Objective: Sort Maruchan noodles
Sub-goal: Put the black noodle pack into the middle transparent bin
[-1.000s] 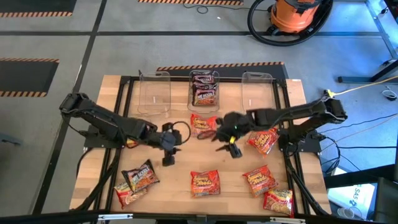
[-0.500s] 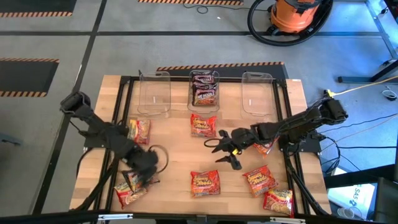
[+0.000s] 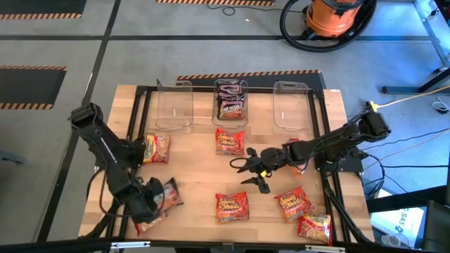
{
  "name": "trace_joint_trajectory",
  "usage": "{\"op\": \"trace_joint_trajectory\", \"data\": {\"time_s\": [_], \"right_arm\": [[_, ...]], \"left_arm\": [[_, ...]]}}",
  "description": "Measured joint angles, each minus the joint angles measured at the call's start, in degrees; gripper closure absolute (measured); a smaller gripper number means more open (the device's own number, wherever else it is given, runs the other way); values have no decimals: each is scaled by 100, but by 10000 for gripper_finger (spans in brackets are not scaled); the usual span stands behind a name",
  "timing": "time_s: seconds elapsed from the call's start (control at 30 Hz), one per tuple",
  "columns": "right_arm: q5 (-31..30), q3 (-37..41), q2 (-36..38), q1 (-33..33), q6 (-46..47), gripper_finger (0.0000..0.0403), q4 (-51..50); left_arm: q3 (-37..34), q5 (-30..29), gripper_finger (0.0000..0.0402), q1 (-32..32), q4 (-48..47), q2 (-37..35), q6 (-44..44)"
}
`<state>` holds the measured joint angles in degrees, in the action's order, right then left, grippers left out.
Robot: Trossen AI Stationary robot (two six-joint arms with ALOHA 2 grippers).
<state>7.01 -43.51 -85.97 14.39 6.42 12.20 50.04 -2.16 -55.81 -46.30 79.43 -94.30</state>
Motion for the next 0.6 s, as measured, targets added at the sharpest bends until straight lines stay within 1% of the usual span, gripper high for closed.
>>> {"op": "trace_joint_trajectory", "data": {"time_s": [0.1,0.17,0.2,0.27,0.37,0.43,0.47,0.6], "right_arm": [[2,0,-177,0,83,210,185],[2,0,-255,0,87,210,186],[-2,0,-305,0,87,210,200],[-22,1,-373,-12,87,210,192],[-42,0,-465,-15,159,210,508],[-32,0,-530,-15,223,210,766],[-7,2,-546,-15,229,210,832],[-178,0,-600,-15,219,210,1053]], "left_arm": [[-330,-30,209,196,162,1,172],[-552,-192,209,364,249,1,445],[-652,-377,209,457,276,1,632],[-817,-925,209,679,298,1,1023],[-989,-1714,209,1093,526,1,1671],[-1185,-2138,209,1365,1053,-1,2205],[-1329,-2330,209,1513,1478,4,2535],[-1894,-2628,209,2099,3402,87,3821]]}}
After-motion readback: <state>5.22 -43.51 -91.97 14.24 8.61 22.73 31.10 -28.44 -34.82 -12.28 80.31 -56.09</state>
